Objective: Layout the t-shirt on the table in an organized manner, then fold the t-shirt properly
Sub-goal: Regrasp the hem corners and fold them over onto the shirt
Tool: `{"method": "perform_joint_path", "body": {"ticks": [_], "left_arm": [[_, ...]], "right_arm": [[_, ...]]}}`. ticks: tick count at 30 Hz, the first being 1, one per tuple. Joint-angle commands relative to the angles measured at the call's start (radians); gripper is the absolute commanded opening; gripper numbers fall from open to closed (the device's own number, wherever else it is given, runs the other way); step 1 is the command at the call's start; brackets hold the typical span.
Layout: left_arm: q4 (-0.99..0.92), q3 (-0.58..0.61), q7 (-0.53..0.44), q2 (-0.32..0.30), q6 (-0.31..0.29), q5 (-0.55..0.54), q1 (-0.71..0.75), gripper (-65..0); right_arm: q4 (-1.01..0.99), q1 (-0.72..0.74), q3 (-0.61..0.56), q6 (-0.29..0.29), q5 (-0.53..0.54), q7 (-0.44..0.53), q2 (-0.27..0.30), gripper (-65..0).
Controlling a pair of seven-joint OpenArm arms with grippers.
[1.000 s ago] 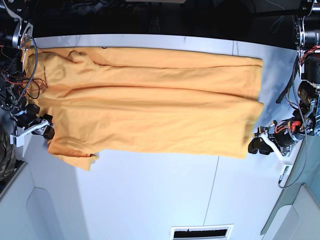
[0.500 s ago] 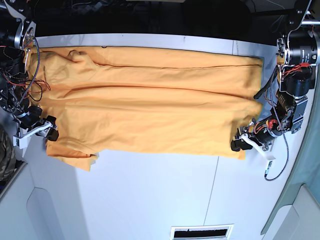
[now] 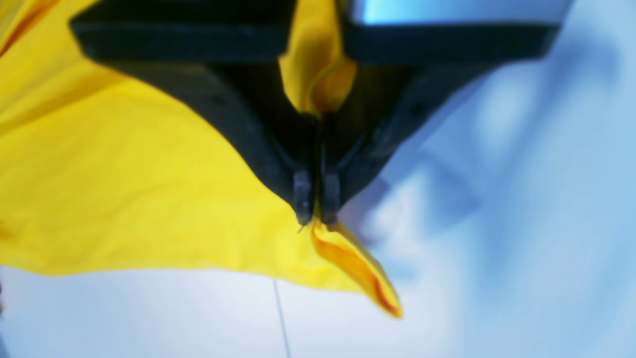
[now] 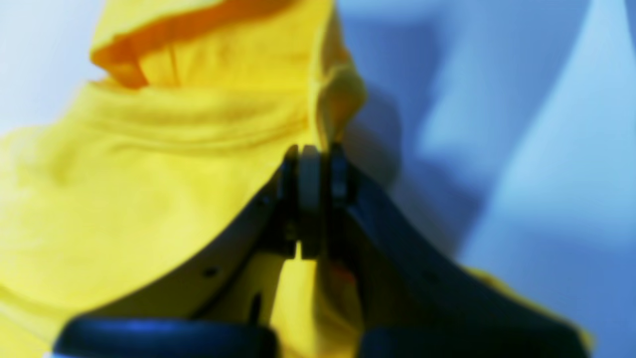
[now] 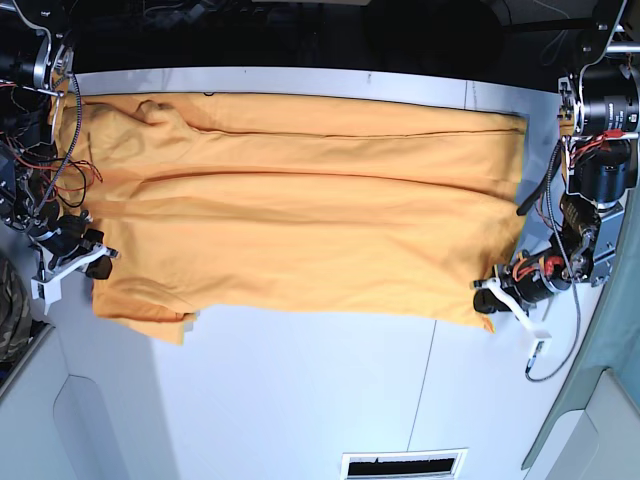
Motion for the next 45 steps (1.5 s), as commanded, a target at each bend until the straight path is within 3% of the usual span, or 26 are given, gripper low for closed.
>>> {"method": "perform_joint_path", "body": {"ticks": [1, 11, 13, 14, 21, 27, 32, 35, 36, 38, 39, 40, 45], "left_arm": [[0.033, -0.003, -0.01, -0.016, -0.009, -0.028, -0.048, -65.0], [0.045, -0.003, 0.01, -0.053, -0.016, -0.06, -0.098, -65.0], [0.046, -0.003, 0.022, -0.069, -0.083, -0.101, -0.098, -65.0], [0.047, -0.003, 0.043, -0.079, -0.112, -0.132, -0.098, -65.0], [0.124, -0.003, 0.364, -0.129, -0.112, -0.419, -0.056, -65.0], [0.339, -0.003, 0.523, -0.2, -0.112, -0.554, 0.106, -65.0], [0.468, -0.003, 0.533, -0.243, -0.112, -0.576, 0.253, -65.0], [0.469, -0.003, 0.489, -0.243, -0.112, -0.575, 0.309, -65.0], [0.469, -0.003, 0.467, -0.242, -0.112, -0.575, 0.323, -65.0], [0.469, -0.003, 0.442, -0.235, -0.112, -0.571, 0.34, -65.0], [0.469, -0.003, 0.442, -0.227, -0.112, -0.566, 0.34, -65.0], [0.469, -0.003, 0.443, -0.218, -0.112, -0.557, 0.34, -65.0], [0.469, -0.003, 0.444, -0.196, -0.112, -0.502, 0.342, -65.0]], "right_arm": [[0.048, 0.03, 0.002, 0.008, 0.018, 0.027, 0.016, -65.0], [0.223, 0.035, 0.002, 0.008, 0.018, -0.019, 0.018, -65.0], [0.258, 0.029, 0.002, 0.008, 0.019, -0.032, 0.019, -65.0], [0.277, 0.022, 0.002, 0.008, 0.025, -0.039, 0.02, -65.0], [0.47, -0.104, 0.062, 0.008, 0.183, -0.209, 0.022, -65.0], [0.61, -0.294, 0.163, 0.009, 0.247, -0.224, 0.021, -65.0], [0.622, -0.428, 0.208, 0.008, 0.268, -0.225, 0.019, -65.0], [0.621, -0.488, 0.208, 0.008, 0.263, -0.222, 0.008, -65.0], [0.62, -0.499, 0.208, 0.008, 0.257, -0.219, 0.002, -61.0], [0.62, -0.504, 0.208, 0.007, 0.257, -0.211, -0.002, -39.6], [0.621, -0.5, 0.208, 0.007, 0.258, -0.21, -0.002, -32.0], [0.623, -0.493, 0.21, 0.007, 0.262, -0.205, -0.001, -28.3], [0.66, -0.437, 0.244, 0.007, 0.292, -0.2, -0.003, -27.9]]}}
